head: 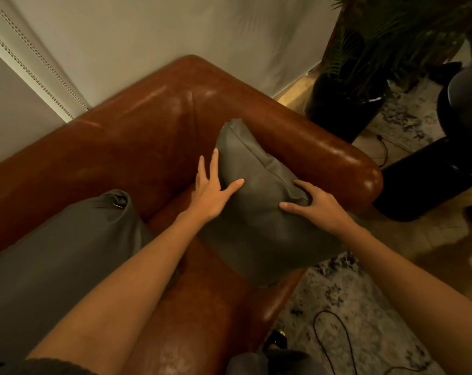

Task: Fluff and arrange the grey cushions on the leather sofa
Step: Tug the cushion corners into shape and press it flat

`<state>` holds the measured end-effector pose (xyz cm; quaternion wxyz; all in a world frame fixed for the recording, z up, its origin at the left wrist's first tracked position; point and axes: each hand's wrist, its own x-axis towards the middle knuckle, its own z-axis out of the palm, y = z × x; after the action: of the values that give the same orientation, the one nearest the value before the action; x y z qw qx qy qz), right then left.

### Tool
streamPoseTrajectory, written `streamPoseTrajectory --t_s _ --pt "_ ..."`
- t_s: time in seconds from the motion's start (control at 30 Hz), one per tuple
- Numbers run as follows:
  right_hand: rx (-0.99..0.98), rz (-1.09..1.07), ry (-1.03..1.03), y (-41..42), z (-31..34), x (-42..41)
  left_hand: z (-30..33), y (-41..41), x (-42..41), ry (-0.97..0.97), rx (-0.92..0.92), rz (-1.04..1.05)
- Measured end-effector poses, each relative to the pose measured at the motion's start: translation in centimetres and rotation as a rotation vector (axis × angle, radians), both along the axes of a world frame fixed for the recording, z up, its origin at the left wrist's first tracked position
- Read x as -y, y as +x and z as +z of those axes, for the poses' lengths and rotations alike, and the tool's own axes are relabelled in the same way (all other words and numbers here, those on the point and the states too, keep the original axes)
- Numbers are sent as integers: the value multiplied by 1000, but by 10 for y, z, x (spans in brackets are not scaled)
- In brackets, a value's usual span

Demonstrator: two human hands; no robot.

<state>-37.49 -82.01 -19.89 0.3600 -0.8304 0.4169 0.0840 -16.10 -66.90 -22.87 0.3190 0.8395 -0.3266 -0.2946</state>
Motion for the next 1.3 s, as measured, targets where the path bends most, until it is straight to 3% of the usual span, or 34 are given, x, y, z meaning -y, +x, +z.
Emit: streamPoseTrajectory --t_s 0.07,0.23,0.33,0.43,0.6,0.77,0.83,1.03,1.13,1.23,1.3 --pt "-91 14 -47 -14 -1 7 1 -3 5 -24 74 -19" --pt "-227 -76 -114 -45 -1 7 4 -7 21 82 -36 78" --pt "-338 -1 -64 -63 3 11 11 -22 23 152 158 59" --pt "-194 -43 -37 -71 9 13 11 -33 19 79 488 -106" --pt "-58 -8 -183 -56 23 4 18 -38 23 5 480 -181" --pt "65 157 -196 -21 67 -8 38 -34 22 -189 741 -503" --pt "124 209 -210 -4 94 -11 49 -30 20 -286 688 -476" --pt "275 287 -323 55 155 -1 67 3 27 -463 301 -219" --pt "276 215 -328 86 144 4 56 10 28 -301 90 -106" --pt "346 40 -82 85 102 -1 38 16 24 -37 -115 45" --pt "412 -78 82 62 67 -11 29 16 21 8 -286 61"
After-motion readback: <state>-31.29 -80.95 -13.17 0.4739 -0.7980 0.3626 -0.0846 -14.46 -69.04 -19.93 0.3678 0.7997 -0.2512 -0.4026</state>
